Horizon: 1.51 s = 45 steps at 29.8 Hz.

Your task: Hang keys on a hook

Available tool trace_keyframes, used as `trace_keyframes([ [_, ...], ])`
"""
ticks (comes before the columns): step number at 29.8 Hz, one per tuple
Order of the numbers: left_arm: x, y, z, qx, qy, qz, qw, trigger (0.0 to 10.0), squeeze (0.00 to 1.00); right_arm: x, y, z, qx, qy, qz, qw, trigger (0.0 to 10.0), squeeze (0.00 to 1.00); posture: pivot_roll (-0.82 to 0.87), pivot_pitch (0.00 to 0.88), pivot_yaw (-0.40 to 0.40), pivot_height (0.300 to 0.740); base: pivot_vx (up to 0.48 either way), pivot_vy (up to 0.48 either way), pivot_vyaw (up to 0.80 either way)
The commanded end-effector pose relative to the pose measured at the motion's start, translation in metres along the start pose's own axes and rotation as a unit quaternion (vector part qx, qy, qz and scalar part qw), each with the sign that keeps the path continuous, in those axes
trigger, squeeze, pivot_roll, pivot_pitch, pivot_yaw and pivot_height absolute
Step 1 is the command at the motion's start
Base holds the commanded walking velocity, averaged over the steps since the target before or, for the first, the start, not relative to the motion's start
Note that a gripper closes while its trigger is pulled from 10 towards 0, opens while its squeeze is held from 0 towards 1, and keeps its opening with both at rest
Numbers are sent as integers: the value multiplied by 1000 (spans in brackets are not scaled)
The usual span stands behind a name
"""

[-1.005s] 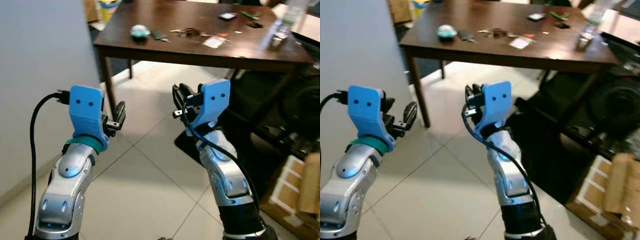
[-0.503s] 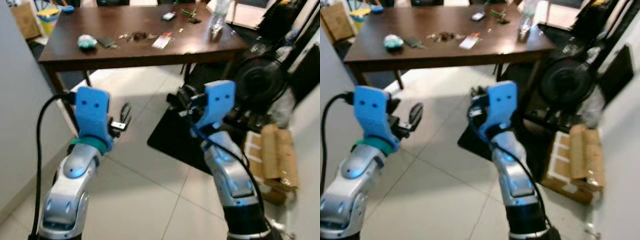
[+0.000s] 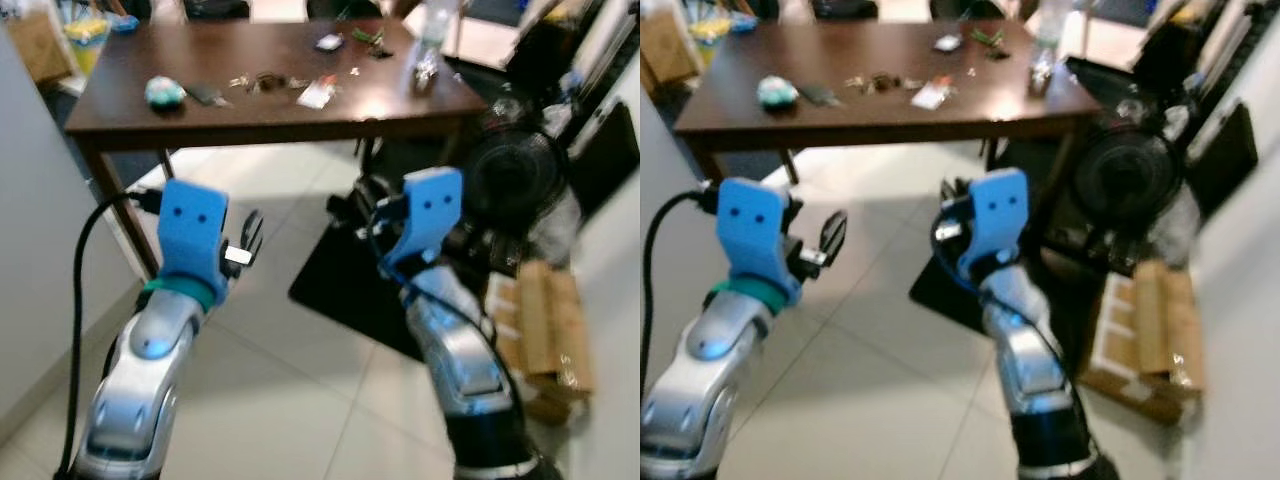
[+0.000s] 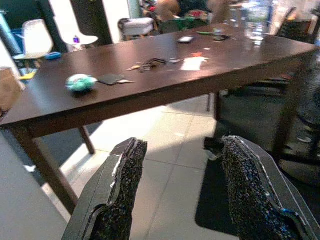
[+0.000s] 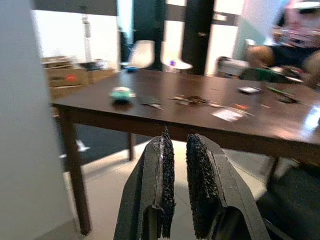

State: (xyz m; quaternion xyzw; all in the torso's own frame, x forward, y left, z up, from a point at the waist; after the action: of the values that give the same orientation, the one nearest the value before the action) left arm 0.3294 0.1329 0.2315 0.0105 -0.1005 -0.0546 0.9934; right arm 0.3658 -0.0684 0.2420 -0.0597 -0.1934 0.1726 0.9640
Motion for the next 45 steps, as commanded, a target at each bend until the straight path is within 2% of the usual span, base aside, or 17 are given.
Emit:
trace_keyframes([
  [1,-1,1,-4,7,5,3,1000,10000,0,0,2,-1,4,1,3,1000,10000,0,-14,75,64,740,442,0,0],
  [30,-1,-2,-6,11,4,-9,1000,10000,0,0,3,-5,-3,3,7,1000,10000,0,-14,64,62,740,437,0,0],
  [33,-7,-7,-10,18,16,-46,999,10000,0,-1,-6,-11,-19,12,2,1000,10000,0,-13,67,64,740,412,0,0],
  [36,-25,-14,-19,35,42,-109,993,10000,0,-3,-33,-21,-42,32,-22,998,10000,0,-15,71,66,740,398,0,0],
  [40,-31,-13,-24,39,54,-120,991,10000,0,-4,-44,-24,-52,41,-34,997,10000,0,-14,73,66,740,395,0,0],
  [42,-39,-13,-30,48,68,-138,987,10000,0,-6,-54,-27,-63,50,-40,996,10000,0,-14,75,66,740,394,0,0],
  [45,-43,-13,-33,59,73,-147,985,10000,0,-7,-56,-27,-63,53,-38,996,10000,0,-16,77,66,740,396,0,0],
])
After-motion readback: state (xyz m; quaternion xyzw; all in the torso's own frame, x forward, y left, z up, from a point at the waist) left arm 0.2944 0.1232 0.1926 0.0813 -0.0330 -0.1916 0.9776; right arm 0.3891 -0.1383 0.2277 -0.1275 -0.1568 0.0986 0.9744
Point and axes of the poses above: a point about 5 cm out from each wrist's last joint towards the gripper, its own x axis pointing out of the wrist towards the gripper, its own z axis along the axis of the wrist's last joint, y = z × x, the point moved 5 cm from there along x, pointing out of the wrist towards the gripper, and after that the axes turned 6 degrees about -x, right-handed, at the moved point
